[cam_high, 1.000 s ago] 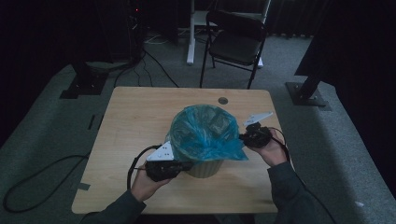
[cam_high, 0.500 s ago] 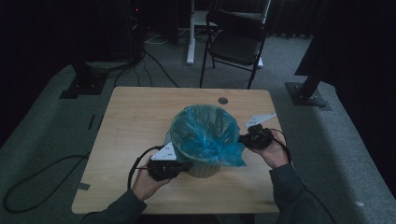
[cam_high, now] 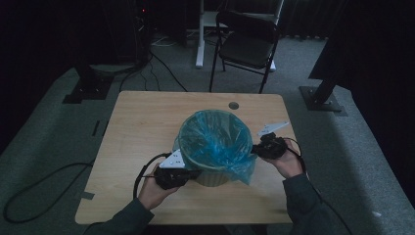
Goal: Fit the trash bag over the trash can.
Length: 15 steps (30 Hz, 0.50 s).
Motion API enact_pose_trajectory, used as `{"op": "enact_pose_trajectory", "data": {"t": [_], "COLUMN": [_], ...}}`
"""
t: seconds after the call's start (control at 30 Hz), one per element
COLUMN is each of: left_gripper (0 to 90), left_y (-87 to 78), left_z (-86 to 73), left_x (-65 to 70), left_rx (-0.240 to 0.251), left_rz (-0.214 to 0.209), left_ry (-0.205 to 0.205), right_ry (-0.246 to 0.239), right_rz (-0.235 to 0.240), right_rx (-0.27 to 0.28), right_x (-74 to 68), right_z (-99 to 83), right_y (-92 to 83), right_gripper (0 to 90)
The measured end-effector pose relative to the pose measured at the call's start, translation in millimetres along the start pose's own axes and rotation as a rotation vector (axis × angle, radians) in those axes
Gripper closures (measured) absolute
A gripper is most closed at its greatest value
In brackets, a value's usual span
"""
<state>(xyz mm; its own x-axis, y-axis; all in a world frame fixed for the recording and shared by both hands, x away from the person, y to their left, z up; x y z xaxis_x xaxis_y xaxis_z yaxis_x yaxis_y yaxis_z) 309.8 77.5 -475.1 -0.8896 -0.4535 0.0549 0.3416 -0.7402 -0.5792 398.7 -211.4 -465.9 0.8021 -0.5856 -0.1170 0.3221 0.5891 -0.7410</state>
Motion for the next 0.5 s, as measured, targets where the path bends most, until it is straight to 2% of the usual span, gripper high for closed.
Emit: {"op": "enact_pose_trajectory", "data": {"t": [0.03,0.37,0.5], "left_gripper": [89.9,89.9,89.8], "left_y": [-0.8,1.7,1.6], "left_z": [-3.1,-9.6,-10.8], "left_x": [-2.8,-7.3,-8.6], "left_rx": [-0.004,-0.034,-0.031], "left_rz": [0.007,0.016,0.020], "left_ry": [-0.012,-0.024,-0.033], "right_ry": [0.003,0.010,0.014], "right_rz": [-0.004,-0.002,-0.002], "right_rx": [0.003,-0.007,-0.008], "right_x": [0.9,1.1,1.7], "right_z": [-1.1,-7.0,-9.4], "right_y": [-1.5,0.9,0.7], "right_gripper": [88.4,88.0,87.8]}}
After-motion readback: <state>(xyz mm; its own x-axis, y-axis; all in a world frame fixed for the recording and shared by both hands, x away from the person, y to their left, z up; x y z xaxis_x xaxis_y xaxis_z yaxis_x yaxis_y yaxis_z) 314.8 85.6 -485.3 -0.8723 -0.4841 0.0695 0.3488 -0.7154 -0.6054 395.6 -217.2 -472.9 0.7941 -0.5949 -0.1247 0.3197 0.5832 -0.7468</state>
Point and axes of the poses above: each handheld gripper's, and its own axes: y roughly forward along the jaws, z roughly out of its top, x roughly to its right, the point moved 5 cm from there along y, roughly forward along the jaws, and after that the axes turned 5 degrees about z, right-handed, at the moved point
